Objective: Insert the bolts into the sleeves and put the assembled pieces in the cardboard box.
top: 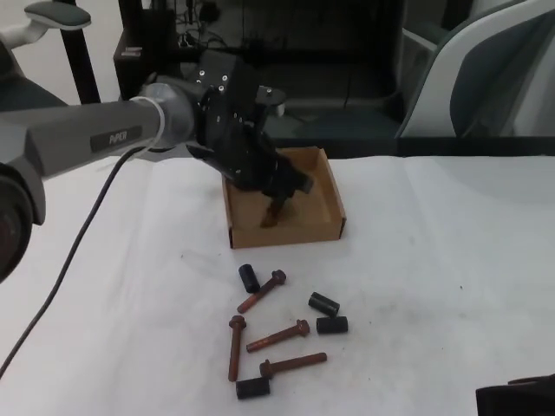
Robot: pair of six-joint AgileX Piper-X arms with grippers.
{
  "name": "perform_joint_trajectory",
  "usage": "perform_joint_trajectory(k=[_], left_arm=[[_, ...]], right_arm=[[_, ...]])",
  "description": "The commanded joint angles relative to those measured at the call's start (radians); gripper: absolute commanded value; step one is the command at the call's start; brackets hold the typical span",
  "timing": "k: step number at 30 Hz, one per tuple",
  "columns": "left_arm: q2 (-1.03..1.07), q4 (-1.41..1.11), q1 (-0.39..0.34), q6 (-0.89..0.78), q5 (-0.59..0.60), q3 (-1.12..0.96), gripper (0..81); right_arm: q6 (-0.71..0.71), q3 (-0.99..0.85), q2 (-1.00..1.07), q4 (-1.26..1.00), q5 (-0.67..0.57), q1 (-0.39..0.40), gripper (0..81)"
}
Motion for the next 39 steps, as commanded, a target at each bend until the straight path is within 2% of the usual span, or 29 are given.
perform_joint_trajectory(k=[1, 6, 12, 20, 24, 30, 39], left_arm=[[-0.014, -0.007, -0.002, 0.004, -0.013, -0.01, 67.8], [-0.027, 0.01, -0.002, -0.023, 0.005, -0.011, 68.2], [-0.12, 0.104, -0.002, -0.045, 0.005, -0.011, 52.2], [-0.273, 0.274, 0.001, -0.029, 0.049, 0.038, 51.5], [-0.397, 0.241, 0.001, -0.028, 0.051, 0.183, 51.5], [-0.653, 0.142, -0.003, -0.08, 0.055, 0.517, 51.5], [-1.124, -0.011, -0.005, -0.184, 0.111, 0.98, 51.5]], right_arm=[[-0.002, 0.004, -0.005, -0.014, -0.001, -0.004, 43.3], [-0.002, 0.004, -0.005, -0.014, -0.001, -0.004, 43.3], [-0.002, 0.004, -0.005, -0.014, -0.001, -0.004, 43.3], [-0.002, 0.004, -0.005, -0.014, -0.001, -0.004, 43.3], [-0.002, 0.004, -0.005, -0.014, -0.001, -0.004, 43.3], [-0.007, 0.004, -0.005, -0.014, -0.001, -0.004, 43.3], [-0.03, 0.004, -0.005, -0.014, -0.001, -0.004, 43.3]])
